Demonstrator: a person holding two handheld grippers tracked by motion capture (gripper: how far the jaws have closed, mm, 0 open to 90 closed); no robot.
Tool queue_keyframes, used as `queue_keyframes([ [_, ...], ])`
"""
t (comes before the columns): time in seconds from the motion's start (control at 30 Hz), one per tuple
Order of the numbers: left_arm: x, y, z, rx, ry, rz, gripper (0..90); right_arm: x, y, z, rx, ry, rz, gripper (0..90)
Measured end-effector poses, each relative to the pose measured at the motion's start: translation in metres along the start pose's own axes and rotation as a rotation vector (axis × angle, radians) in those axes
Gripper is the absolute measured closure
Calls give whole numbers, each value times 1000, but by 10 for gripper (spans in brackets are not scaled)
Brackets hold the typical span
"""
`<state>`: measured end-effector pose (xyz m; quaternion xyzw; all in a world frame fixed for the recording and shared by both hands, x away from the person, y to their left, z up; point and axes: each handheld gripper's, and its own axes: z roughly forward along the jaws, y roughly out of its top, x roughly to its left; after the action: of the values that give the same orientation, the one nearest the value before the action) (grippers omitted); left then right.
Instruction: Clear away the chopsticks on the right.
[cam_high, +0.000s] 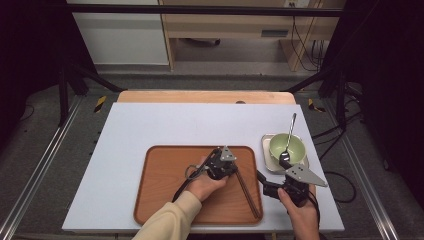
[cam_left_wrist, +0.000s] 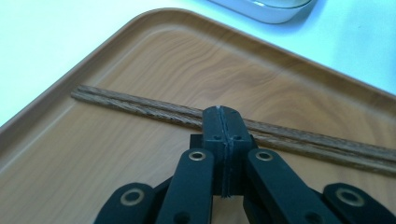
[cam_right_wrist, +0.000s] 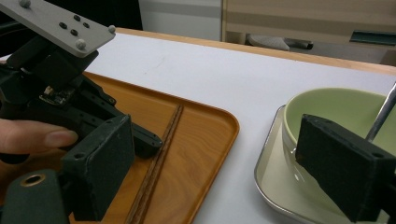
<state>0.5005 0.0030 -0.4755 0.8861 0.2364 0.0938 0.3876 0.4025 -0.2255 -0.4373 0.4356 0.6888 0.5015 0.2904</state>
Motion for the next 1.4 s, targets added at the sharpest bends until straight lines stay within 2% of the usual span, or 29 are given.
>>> queue_keyframes([
  [0.13,-4,4,5,-3,-25,-5,899,-1,0,0,-2,-11,5,121],
  [0.23,-5,8,8,10,-25,18,898,-2,0,-1,-3,-19,7,120],
  [0.33,-6,8,10,-1,-29,7,899,-2,1,-2,-2,-24,8,121],
  [0.6,-8,11,13,-4,-46,23,899,-4,0,-2,3,-40,12,121],
  [0.73,-9,13,16,-11,-53,15,899,-4,0,-2,6,-48,11,121],
  [0.9,-12,17,18,4,-45,45,899,-5,0,-2,4,-51,7,121],
  [1.1,-12,18,21,0,-58,29,899,-6,0,-3,7,-57,21,121],
  [1.2,-13,18,19,5,-57,31,898,-6,0,-3,8,-60,23,121],
  [1.4,-12,15,8,-28,-47,29,898,-7,0,-4,1,-63,18,120],
])
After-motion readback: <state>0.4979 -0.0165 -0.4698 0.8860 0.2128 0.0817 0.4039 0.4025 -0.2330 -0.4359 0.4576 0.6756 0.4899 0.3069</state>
